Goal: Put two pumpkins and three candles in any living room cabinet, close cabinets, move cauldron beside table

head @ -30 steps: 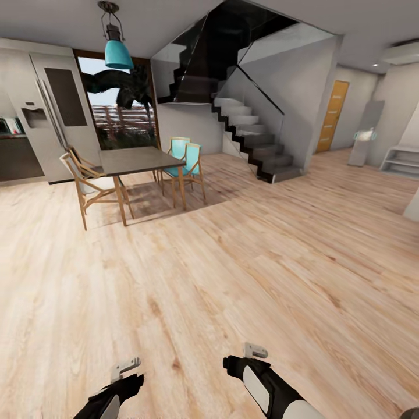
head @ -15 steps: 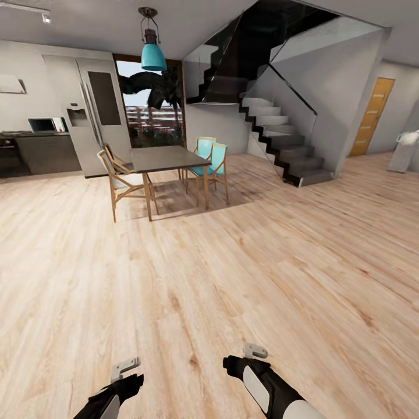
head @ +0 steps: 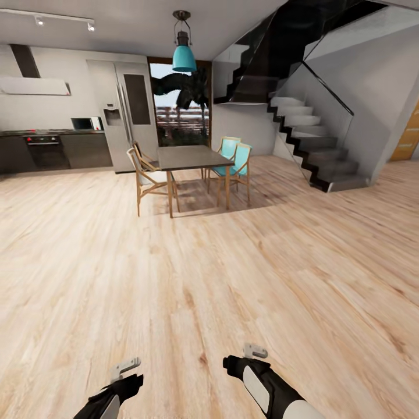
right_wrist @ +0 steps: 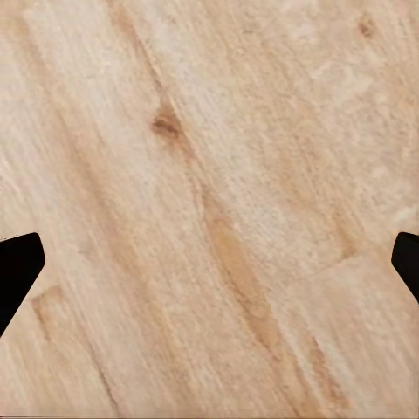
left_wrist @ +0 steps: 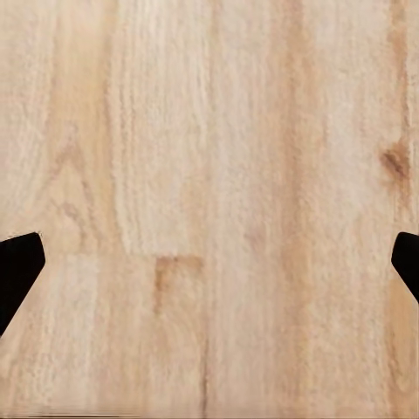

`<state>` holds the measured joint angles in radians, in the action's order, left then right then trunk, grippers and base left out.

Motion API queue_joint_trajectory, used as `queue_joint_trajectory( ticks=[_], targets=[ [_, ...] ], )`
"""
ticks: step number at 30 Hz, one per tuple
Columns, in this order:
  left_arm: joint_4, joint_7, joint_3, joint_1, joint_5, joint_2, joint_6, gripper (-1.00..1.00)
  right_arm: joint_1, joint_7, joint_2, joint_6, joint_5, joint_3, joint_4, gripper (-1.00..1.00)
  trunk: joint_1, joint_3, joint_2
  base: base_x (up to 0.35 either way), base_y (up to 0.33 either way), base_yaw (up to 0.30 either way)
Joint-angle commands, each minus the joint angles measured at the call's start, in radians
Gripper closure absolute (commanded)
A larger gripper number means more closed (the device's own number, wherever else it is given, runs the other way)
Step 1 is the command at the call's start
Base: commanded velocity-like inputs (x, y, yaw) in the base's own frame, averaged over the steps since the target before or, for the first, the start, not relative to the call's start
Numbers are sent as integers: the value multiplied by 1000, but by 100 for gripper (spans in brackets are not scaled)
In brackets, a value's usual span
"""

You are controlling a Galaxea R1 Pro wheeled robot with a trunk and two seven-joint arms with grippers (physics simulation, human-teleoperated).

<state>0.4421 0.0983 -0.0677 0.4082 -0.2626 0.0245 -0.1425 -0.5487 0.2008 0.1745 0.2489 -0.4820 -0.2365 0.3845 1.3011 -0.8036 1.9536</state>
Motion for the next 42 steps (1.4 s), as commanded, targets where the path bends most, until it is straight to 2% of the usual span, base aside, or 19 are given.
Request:
queue_joint_trajectory(
  ticks=[1, 42],
  targets=[
    [3, 3, 0, 0, -10, 0, -6, -100, 0, 8, 0, 4, -4, -4, 2, -100, 0, -1, 0, 0, -87, 281],
    [1, 3, 3, 0, -9, 0, -5, -100, 0, 8, 0, 4, -4, -5, 2, -100, 0, -1, 0, 0, -5, 281]
  ],
)
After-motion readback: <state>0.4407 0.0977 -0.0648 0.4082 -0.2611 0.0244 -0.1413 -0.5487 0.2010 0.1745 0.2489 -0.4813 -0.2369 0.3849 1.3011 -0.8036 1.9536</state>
